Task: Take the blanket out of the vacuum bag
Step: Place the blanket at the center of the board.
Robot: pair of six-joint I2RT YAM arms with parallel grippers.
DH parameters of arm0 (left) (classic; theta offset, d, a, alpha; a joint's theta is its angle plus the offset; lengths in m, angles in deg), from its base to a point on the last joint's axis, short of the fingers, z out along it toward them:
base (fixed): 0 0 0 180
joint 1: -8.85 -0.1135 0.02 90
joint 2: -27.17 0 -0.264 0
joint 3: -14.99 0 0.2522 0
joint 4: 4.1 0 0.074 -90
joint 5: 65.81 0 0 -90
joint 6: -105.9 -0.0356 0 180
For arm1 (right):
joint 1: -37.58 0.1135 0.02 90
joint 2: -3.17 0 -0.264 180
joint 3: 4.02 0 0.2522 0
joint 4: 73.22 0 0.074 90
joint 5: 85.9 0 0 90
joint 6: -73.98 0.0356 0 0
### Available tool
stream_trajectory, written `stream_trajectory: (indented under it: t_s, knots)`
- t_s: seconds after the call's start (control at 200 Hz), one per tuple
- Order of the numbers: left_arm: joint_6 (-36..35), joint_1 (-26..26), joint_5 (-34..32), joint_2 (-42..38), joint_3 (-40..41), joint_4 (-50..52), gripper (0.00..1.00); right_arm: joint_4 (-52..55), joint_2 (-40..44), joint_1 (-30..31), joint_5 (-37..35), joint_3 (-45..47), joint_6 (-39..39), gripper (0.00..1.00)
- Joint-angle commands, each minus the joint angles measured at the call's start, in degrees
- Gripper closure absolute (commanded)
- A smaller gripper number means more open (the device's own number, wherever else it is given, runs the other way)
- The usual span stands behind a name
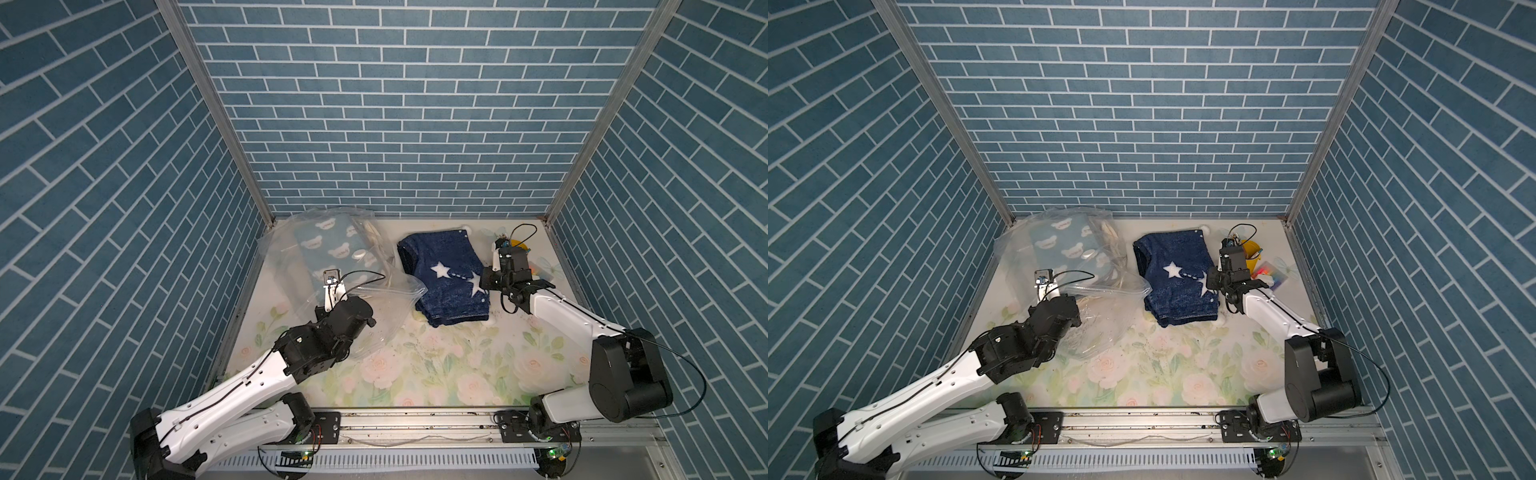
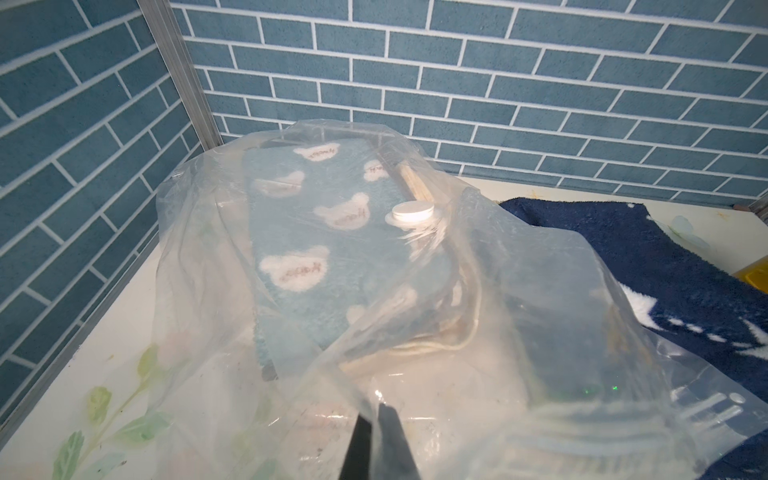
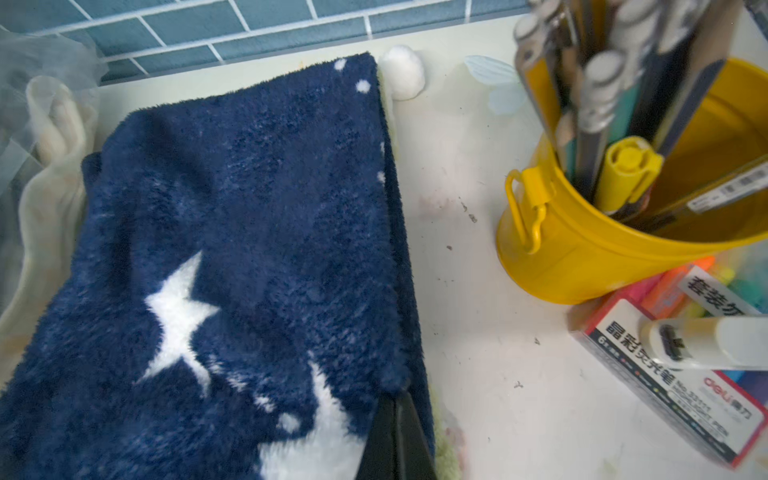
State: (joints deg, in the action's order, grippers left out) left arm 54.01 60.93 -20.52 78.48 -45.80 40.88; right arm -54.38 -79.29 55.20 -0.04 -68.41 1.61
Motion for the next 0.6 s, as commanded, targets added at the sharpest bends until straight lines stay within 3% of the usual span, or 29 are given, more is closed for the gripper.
stream_trajectory:
  t_s: [0.0,0.24,0.305,0.4,0.515,0.595]
  knots:
    - [0.3,-0.2,-0.4,-0.9,-1.6,0.3,1.00,1.0,2.2,-0.1,-4.4,-1.2,-1.4,1.00]
    - [0.5,-0.2,-0.9,-0.8,-1.8,0.6,1.00,0.0,-6.5,-0.8,-4.8,-2.3,-1.2,1.00]
    - [1.5,-0.2,-2.3,-1.7,-1.8,1.8,1.00,0.7,-6.6,-0.5,-5.5,-2.7,-0.9,0.77]
    - [3.3,-0.3,-4.4,-3.2,-1.3,3.5,1.00,1.9,-1.9,2.0,-8.4,-2.7,-0.8,0.62]
    - [6.5,-0.2,-7.5,-4.2,-0.9,5.6,1.00,3.4,1.9,8.2,-11.1,-5.2,-0.7,0.56]
    - [7.9,-0.2,-8.9,-5.1,-0.3,5.9,1.00,2.1,-0.6,12.7,-7.8,-8.0,-0.7,0.58]
